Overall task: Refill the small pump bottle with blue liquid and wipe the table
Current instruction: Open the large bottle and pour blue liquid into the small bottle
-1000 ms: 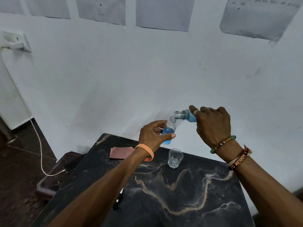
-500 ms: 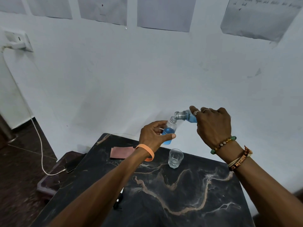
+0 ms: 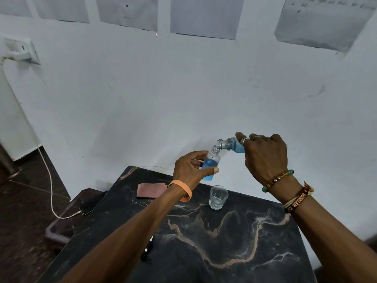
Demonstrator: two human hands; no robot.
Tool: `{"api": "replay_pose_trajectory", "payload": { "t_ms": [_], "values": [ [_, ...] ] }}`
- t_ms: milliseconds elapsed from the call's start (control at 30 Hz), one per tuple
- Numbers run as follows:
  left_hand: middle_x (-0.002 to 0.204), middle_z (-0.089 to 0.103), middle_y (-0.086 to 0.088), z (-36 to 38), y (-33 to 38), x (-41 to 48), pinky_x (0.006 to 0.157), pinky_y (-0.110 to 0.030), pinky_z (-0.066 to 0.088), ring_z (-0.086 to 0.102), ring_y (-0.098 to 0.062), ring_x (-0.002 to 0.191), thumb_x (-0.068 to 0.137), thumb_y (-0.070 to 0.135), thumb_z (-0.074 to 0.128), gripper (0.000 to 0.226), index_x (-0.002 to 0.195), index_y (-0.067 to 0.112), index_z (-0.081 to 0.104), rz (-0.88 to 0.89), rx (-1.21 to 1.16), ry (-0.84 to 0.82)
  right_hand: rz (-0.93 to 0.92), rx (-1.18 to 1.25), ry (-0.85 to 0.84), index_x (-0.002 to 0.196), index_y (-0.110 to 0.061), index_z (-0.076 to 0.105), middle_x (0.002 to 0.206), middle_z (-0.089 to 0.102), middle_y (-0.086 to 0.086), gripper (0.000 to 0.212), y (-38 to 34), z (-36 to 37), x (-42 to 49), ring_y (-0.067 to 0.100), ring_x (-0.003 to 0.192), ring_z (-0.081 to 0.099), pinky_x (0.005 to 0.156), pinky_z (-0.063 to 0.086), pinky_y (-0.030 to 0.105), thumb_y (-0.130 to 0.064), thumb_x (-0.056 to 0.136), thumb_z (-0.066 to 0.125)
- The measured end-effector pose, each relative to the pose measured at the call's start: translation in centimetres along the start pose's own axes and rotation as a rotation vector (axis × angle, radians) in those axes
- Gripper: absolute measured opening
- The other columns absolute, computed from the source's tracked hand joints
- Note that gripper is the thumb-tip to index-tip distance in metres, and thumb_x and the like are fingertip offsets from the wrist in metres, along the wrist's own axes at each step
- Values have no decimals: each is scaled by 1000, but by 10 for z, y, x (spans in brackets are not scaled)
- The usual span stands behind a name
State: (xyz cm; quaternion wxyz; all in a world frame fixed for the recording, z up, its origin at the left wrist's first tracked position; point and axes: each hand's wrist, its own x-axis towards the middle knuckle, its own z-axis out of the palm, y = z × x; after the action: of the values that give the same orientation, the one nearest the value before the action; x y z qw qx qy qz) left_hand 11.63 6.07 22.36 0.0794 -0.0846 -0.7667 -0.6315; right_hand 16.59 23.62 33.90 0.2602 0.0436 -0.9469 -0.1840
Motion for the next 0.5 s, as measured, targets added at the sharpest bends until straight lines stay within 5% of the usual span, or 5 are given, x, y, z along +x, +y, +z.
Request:
{"api": "replay_pose_trajectory", "payload": {
  "t_ms": [167,333,500],
  "values": [
    [114,70,6,2,-2,2,83,-25,54,65,-8,90,66,39,86,56,116,27,65,6,10,0,-1,8,22,128,-18,59,72,64,8,48,0,3,1,32,65,62,66,38,34,-7,82,58],
    [113,70,7,3,-3,2,75,-12,50,64,-2,86,65,41,85,54,114,31,65,15,19,5,0,20,46,125,-16,61,70,64,9,47,1,6,2,33,63,61,66,40,35,-5,79,62],
    [114,70,5,4,-6,4,84,-27,56,67,-10,92,65,41,86,58,117,27,66,11,13,4,-2,30,90,120,-12,65,64,61,10,47,2,8,2,33,57,59,62,40,35,-1,74,65]
  ]
}}
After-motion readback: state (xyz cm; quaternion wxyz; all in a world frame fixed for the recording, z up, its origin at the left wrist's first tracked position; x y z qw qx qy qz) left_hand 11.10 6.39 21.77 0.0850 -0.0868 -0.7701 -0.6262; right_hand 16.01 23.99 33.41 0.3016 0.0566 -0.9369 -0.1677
